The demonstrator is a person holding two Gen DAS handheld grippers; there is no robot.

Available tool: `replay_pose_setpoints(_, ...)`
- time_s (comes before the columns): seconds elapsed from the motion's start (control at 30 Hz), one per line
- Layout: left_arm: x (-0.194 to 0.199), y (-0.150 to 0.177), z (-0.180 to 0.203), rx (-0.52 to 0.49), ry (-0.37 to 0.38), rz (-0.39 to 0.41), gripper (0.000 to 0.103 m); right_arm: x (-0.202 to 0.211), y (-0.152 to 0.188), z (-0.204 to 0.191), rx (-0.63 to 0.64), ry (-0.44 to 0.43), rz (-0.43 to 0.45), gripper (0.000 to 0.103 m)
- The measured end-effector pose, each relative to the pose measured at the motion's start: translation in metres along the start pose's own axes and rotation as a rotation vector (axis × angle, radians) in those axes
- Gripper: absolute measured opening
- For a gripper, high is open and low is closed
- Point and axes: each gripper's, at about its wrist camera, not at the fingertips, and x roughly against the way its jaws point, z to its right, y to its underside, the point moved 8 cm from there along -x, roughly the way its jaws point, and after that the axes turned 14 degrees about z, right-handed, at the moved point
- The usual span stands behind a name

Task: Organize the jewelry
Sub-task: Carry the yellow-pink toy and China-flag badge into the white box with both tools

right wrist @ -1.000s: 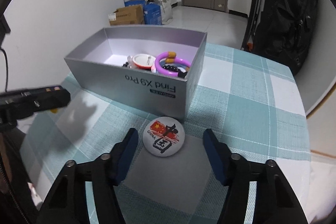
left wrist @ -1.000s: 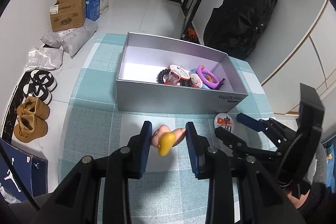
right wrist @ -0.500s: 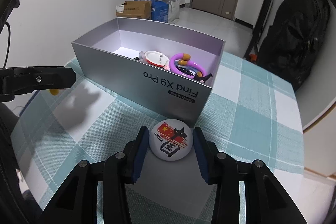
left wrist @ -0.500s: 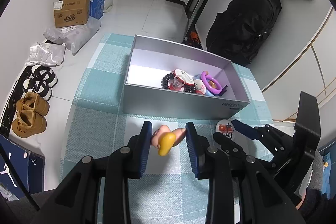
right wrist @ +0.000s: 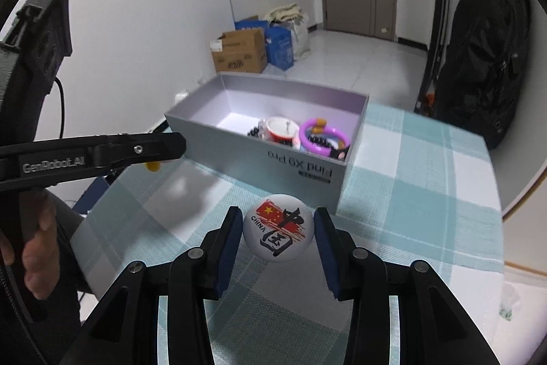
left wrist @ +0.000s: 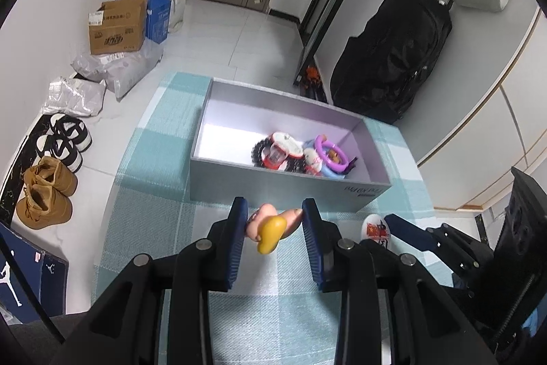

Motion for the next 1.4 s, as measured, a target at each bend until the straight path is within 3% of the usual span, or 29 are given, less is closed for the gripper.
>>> replay_pose_setpoints(0.5,-0.003,-0.027,0.011,0.037,0.033,0.084,0.027,0.018,-0.056,0.013,-0.127,-0.079,0.148,0.042)
replay_pose_setpoints(0.7,-0.013,-0.037,0.020,-0.010,0.037,0.087,0.027,0.007,-0.070,0.021,-0.124,-0.094,0.146,0.042)
replay_pose_setpoints(1.4,-0.065,-0.050,0.022,-0.012,0.049,0.007,0.027,-0.042,-0.088,0.051,-0.151,-0.143,0.133,0.042)
